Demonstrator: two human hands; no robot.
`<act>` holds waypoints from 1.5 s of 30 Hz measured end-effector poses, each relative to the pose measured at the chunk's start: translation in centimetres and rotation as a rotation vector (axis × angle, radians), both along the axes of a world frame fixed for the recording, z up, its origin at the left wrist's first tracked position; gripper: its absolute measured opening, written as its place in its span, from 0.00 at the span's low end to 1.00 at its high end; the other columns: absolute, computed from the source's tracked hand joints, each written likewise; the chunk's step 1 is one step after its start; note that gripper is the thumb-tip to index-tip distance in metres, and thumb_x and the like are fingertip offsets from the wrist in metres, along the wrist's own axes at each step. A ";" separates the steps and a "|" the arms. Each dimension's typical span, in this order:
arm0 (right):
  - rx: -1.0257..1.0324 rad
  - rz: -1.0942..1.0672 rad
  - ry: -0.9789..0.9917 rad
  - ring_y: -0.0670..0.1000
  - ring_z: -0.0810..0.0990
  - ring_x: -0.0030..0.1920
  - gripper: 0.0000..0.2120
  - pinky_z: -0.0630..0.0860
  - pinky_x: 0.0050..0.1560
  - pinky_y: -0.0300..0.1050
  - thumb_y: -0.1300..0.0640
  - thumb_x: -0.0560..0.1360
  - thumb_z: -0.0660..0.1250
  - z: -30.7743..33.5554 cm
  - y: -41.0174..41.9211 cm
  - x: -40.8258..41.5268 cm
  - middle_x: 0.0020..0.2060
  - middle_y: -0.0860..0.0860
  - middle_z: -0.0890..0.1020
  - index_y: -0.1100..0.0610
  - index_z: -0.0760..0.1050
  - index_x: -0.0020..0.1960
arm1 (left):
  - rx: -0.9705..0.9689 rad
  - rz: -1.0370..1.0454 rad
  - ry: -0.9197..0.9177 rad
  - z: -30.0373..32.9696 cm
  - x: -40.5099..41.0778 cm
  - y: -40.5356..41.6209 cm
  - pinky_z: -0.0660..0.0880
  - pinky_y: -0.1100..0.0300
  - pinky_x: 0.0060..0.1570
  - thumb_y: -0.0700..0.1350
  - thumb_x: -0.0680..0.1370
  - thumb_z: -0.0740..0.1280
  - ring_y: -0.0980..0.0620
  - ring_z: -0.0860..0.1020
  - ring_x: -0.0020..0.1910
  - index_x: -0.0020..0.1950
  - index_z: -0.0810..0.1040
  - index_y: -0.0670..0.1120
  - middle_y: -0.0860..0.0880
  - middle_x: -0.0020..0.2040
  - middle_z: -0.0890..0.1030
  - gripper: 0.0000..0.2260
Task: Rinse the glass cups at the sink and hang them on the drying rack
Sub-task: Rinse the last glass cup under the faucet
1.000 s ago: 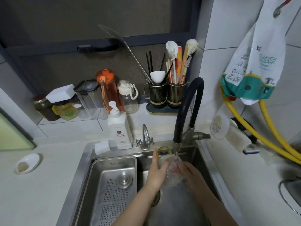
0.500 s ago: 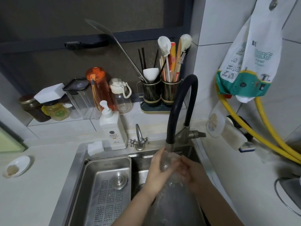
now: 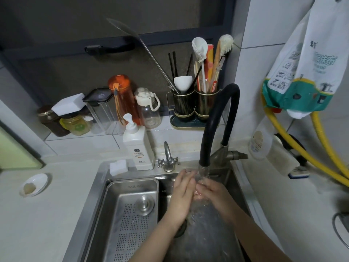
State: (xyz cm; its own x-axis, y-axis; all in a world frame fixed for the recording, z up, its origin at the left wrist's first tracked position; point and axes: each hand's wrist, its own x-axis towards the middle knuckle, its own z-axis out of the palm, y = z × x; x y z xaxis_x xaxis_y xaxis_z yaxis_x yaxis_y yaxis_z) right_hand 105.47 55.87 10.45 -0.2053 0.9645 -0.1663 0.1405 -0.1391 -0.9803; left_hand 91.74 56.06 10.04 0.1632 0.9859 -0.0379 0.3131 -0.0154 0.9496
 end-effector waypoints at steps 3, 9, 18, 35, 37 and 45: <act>-0.071 -0.009 0.075 0.55 0.84 0.48 0.12 0.75 0.58 0.58 0.49 0.77 0.63 0.4 0.3 0.6 0.45 0.54 0.85 0.55 0.81 0.50 | 0.122 -0.177 0.179 -1.6 -1.5 -1.1 0.48 0.85 0.61 0.57 0.77 0.64 0.79 0.47 0.68 0.69 0.60 0.67 0.58 0.75 0.51 0.23; -0.150 0.089 0.223 0.56 0.82 0.49 0.13 0.75 0.54 0.52 0.50 0.77 0.63 1.8 1.1 0.9 0.47 0.58 0.84 0.57 0.82 0.50 | 0.109 -0.150 0.051 -1.0 -2.3 -0.7 0.61 0.77 0.63 0.53 0.69 0.75 0.71 0.63 0.66 0.67 0.64 0.65 0.59 0.67 0.64 0.31; -0.204 0.054 0.255 0.51 0.83 0.50 0.11 0.78 0.45 0.40 0.57 0.78 0.61 1.1 1.7 0.3 0.48 0.54 0.85 0.60 0.80 0.53 | -0.271 -0.001 -0.393 -1.5 -1.1 0.2 0.72 0.55 0.63 0.55 0.66 0.76 0.52 0.77 0.62 0.65 0.68 0.66 0.47 0.65 0.75 0.31; -0.161 0.146 0.144 0.52 0.82 0.55 0.14 0.76 0.57 0.44 0.52 0.79 0.60 0.3 0.2 -1.1 0.53 0.54 0.83 0.56 0.78 0.58 | -0.421 0.106 -0.455 -1.9 -1.5 0.1 0.76 0.59 0.56 0.63 0.70 0.69 0.56 0.81 0.55 0.70 0.67 0.57 0.52 0.59 0.80 0.30; -0.169 0.214 0.027 0.47 0.82 0.53 0.12 0.76 0.55 0.37 0.52 0.80 0.58 0.2 0.2 -0.8 0.51 0.52 0.84 0.53 0.79 0.54 | -0.527 0.068 -0.456 -1.7 -1.8 0.5 0.78 0.56 0.51 0.66 0.67 0.69 0.52 0.82 0.52 0.69 0.69 0.53 0.50 0.57 0.81 0.34; -0.226 -0.043 0.208 0.66 0.81 0.51 0.20 0.75 0.59 0.63 0.47 0.77 0.61 -1.0 0.9 -0.4 0.48 0.66 0.82 0.64 0.79 0.51 | -0.342 0.035 -0.450 -2.6 -0.8 -0.9 0.65 0.59 0.66 0.72 0.66 0.64 0.55 0.67 0.70 0.73 0.58 0.64 0.57 0.72 0.65 0.38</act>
